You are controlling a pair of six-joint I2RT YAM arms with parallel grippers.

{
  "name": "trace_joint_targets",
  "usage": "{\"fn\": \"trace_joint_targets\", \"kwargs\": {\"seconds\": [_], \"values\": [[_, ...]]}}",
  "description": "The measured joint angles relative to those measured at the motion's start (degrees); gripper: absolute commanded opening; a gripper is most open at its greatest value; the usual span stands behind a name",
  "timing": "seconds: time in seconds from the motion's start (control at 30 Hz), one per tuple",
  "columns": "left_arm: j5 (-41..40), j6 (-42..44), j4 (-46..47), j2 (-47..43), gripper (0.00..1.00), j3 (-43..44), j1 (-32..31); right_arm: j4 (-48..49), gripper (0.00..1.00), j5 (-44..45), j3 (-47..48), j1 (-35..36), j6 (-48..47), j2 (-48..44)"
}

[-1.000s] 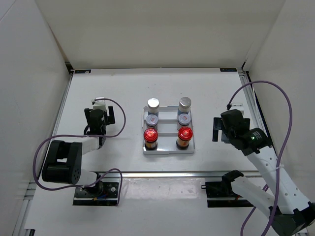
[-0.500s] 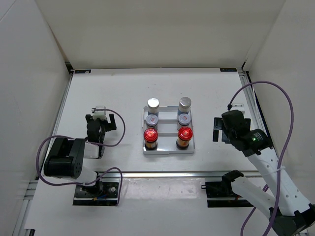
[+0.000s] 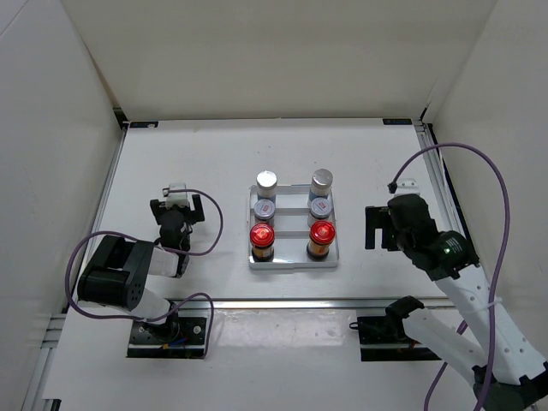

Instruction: Organize the condiment bottles

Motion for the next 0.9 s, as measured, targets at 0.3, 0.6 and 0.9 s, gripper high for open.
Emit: {"fn": "trace_joint_targets", "kwargs": {"seconds": [0.3, 0.6, 0.9], "values": [[-1.84, 0.00, 0.44, 0.07, 1.00, 0.00, -0.07, 0.17, 1.00, 0.61, -0.57, 0.35, 0.00, -7.63], [-1.99, 0.09, 0.76, 0.07, 1.00, 0.00, -0.48, 0.15, 1.00, 2.38, -1.05, 0.35, 0.24, -7.76], [-2.10, 0.17, 0.76, 0.07, 1.00, 0.00, -0.48, 0.15, 1.00, 3.37, -1.07, 0.35, 0.55, -7.80]]}}
